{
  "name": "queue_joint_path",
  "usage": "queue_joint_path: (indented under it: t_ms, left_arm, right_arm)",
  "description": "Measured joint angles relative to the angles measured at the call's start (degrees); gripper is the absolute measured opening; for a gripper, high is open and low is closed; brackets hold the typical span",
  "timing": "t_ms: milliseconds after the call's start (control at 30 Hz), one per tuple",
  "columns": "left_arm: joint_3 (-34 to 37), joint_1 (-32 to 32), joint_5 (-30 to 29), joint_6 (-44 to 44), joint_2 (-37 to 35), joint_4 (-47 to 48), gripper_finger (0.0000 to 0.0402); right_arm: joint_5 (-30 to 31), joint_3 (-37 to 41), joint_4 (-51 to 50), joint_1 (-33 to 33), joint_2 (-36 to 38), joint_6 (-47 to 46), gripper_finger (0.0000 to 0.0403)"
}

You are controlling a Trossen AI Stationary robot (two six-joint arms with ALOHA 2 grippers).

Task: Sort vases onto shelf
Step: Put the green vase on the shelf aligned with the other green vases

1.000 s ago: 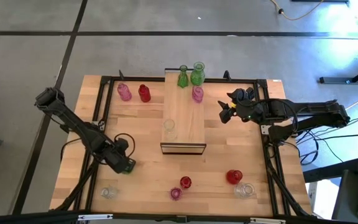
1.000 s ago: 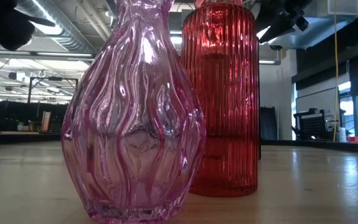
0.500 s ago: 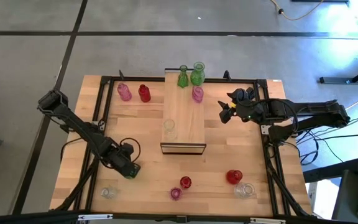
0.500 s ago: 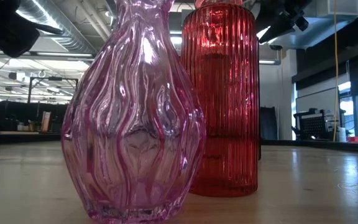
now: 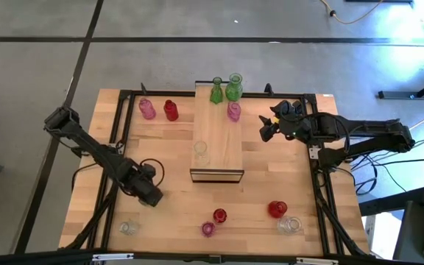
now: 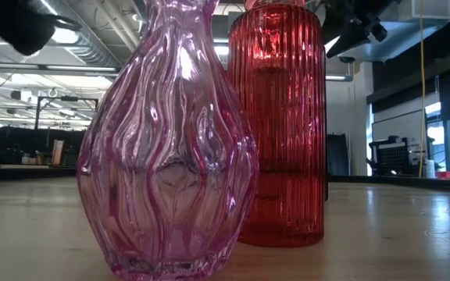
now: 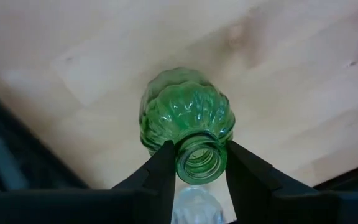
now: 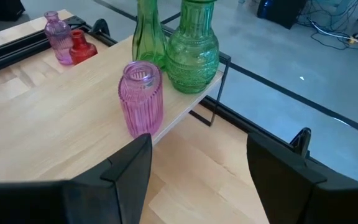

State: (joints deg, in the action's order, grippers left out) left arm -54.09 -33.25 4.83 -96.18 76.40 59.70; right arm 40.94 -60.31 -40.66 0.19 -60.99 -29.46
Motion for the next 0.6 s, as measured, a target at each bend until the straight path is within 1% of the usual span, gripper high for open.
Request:
queue_joint_path:
  t_ms: [200, 333, 600]
  left_arm:
    - [-5.27, 3.82, -3.52, 4.86, -2.61, 6.22, 0.0105]
    - [-9.23, 8.01, -6.63, 8.88, -4.84, 12.35, 0.0105]
    - [-16.89, 19.43, -12.53, 21.59, -7.10, 22.37, 0.0105]
  right_arm:
    - [0.03, 0.00, 0.07, 0.00, 0.00, 0.19, 0.0241]
    - [0.06, 0.00, 0.07, 0.00, 0.00, 0.19, 0.0241]
    - [-0.01, 0.00, 0.20, 0.15, 0.00, -0.05, 0.0241]
